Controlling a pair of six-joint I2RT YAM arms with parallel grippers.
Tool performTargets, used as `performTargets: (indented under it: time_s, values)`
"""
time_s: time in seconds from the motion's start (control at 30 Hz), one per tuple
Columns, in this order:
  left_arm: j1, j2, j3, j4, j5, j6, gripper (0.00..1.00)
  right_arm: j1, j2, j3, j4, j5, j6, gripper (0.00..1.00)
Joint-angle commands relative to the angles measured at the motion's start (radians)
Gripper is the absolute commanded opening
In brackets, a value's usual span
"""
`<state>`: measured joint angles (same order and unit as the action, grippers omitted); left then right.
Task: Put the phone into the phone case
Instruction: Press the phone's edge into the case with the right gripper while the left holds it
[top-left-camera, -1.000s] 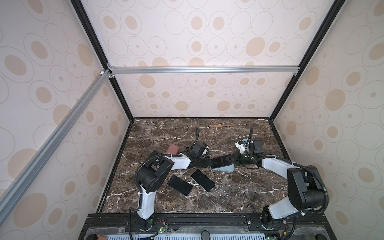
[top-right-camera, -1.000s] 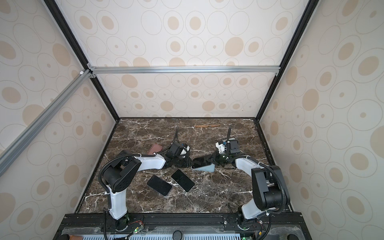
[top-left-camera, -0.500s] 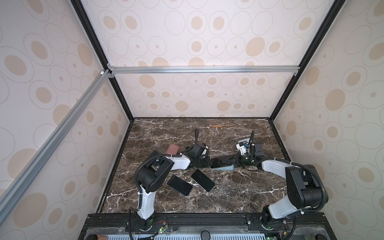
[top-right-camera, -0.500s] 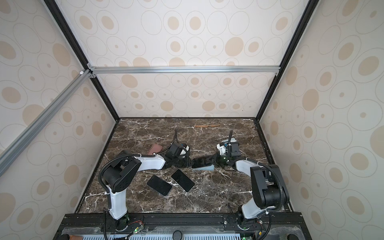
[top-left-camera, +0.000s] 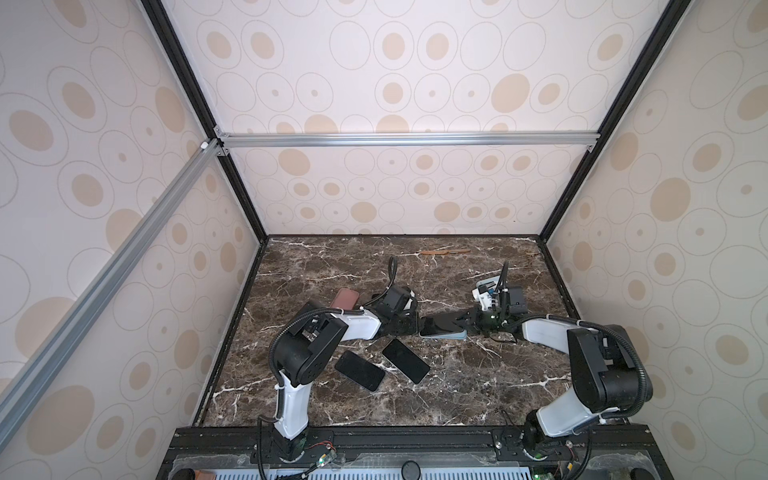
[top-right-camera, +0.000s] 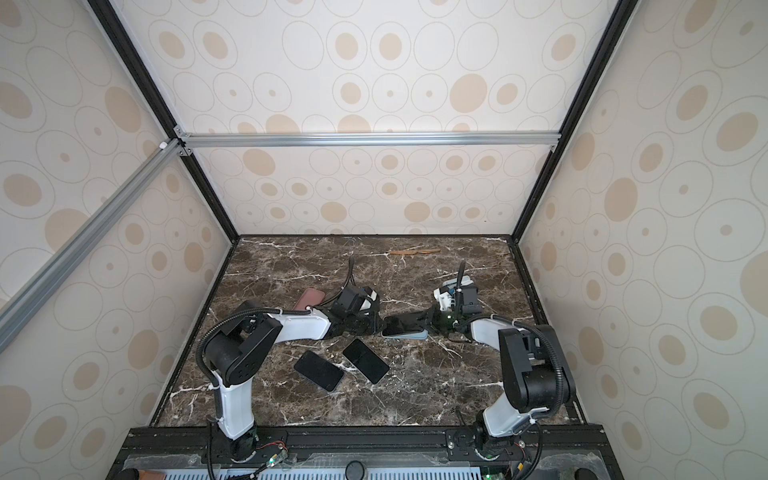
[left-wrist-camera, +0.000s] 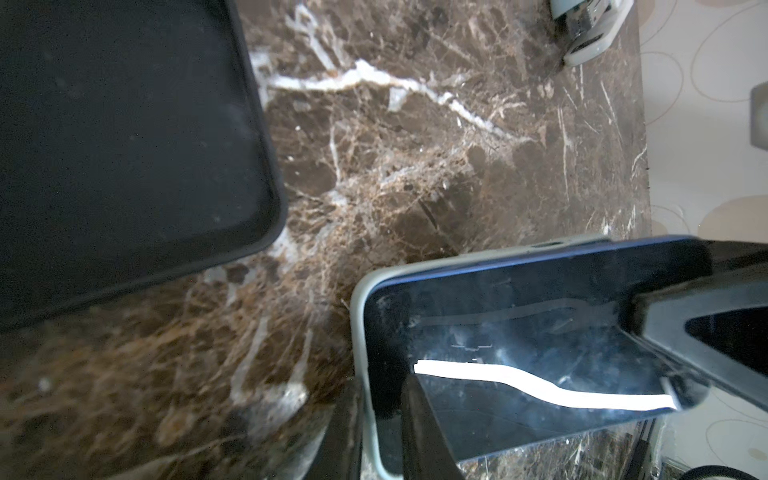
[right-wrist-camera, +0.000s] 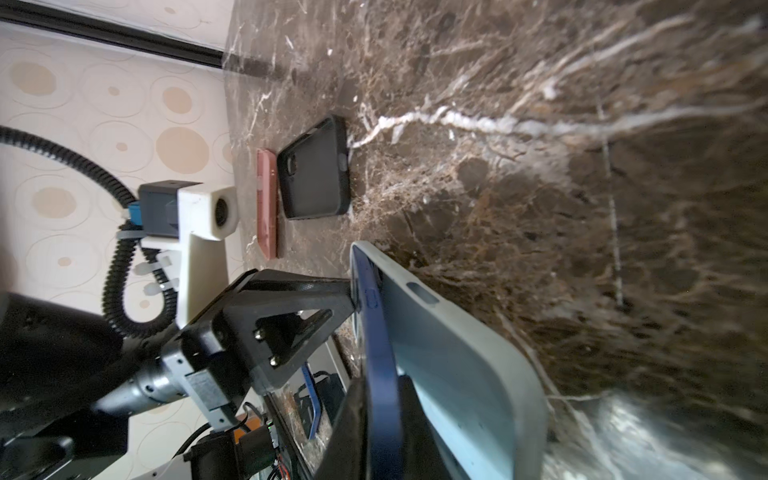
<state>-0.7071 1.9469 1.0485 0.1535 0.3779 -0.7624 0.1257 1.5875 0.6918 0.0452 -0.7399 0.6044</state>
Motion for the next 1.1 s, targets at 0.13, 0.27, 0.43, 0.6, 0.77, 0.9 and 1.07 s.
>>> performTargets:
  time_s: [0.13,0.27,0.43,0.6,0.77,0.9,1.07]
  values:
    - [-0.024,0.012,-0.008,-0.078,-0.044,0.043,0.17,0.029,-0.007,0.036,-0.278,0.181,-0.083,0.22]
    - [-0.023,0.008,-0.011,-0.086,-0.048,0.048,0.17,0.029,-0.005,0.081,-0.331,0.186,-0.107,0.24]
    - [-0.024,-0.007,-0.012,-0.090,-0.057,0.051,0.17,0.030,-0.012,0.127,-0.405,0.213,-0.139,0.31]
    - [-0.024,-0.009,-0.010,-0.084,-0.044,0.046,0.18,0.029,-0.030,0.160,-0.470,0.242,-0.173,0.35]
    - [-0.024,-0.012,-0.005,-0.074,-0.025,0.043,0.18,0.029,-0.051,0.177,-0.500,0.266,-0.191,0.40]
    - [-0.024,-0.009,0.004,-0.077,-0.022,0.044,0.18,0.029,-0.050,0.180,-0.512,0.277,-0.202,0.41]
    - [-0.026,-0.009,0.010,-0.083,-0.015,0.050,0.19,0.029,-0.047,0.168,-0.516,0.285,-0.204,0.42]
